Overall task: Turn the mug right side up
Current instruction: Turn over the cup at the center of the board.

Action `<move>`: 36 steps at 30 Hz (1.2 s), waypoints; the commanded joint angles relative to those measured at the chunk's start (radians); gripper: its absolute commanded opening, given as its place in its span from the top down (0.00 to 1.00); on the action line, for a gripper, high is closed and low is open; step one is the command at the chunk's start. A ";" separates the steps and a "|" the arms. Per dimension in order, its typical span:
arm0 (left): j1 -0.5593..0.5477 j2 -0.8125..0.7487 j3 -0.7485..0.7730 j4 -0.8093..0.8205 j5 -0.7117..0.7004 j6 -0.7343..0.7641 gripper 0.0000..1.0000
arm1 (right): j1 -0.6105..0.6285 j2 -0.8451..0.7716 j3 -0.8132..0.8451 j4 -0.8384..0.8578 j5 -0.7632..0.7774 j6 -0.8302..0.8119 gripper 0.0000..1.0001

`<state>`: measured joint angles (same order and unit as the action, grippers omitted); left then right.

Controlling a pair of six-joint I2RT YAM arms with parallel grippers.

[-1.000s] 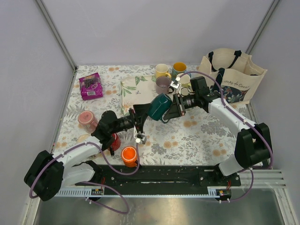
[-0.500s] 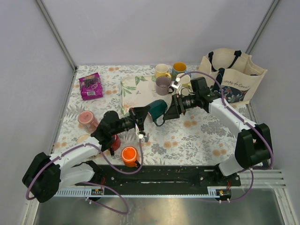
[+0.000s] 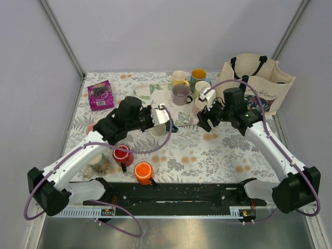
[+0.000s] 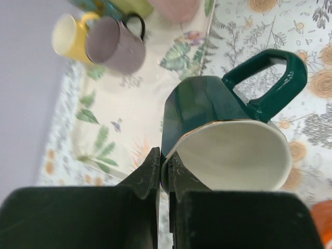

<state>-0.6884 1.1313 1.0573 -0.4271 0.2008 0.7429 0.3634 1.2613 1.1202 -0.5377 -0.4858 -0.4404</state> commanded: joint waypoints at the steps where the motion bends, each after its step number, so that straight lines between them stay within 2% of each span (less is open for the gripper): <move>1: -0.002 0.102 0.145 -0.255 -0.086 -0.302 1.00 | -0.003 -0.091 -0.075 0.048 0.142 -0.170 0.18; 5: -0.003 0.215 0.219 -0.349 -0.069 -0.456 1.00 | 0.031 -0.135 -0.083 0.025 0.009 -0.227 0.20; 8: 0.001 0.255 0.237 -0.360 -0.055 -0.537 1.00 | 0.113 -0.126 -0.073 -0.025 0.001 -0.326 0.22; 15: 0.007 0.311 0.289 -0.407 -0.038 -0.559 1.00 | 0.275 -0.024 -0.036 -0.058 -0.005 -0.409 0.29; 19: 0.027 0.395 0.372 -0.496 0.080 -0.580 1.00 | 0.330 0.016 -0.060 0.030 -0.002 -0.452 0.30; 22: 0.035 0.427 0.392 -0.503 0.112 -0.594 1.00 | 0.347 0.059 -0.034 0.035 -0.048 -0.488 0.30; 31: 0.038 0.461 0.435 -0.492 0.147 -0.593 1.00 | 0.362 0.165 0.007 0.071 -0.060 -0.543 0.31; 35: 0.047 0.476 0.467 -0.503 0.248 -0.593 1.00 | 0.365 0.196 0.001 0.070 -0.091 -0.518 0.38; 36: 0.046 0.478 0.471 -0.506 0.259 -0.597 1.00 | 0.365 0.202 0.000 0.067 -0.097 -0.512 0.42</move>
<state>-0.6502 1.6138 1.4471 -0.9596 0.3191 0.1745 0.7158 1.4418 1.0866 -0.4934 -0.5266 -0.9470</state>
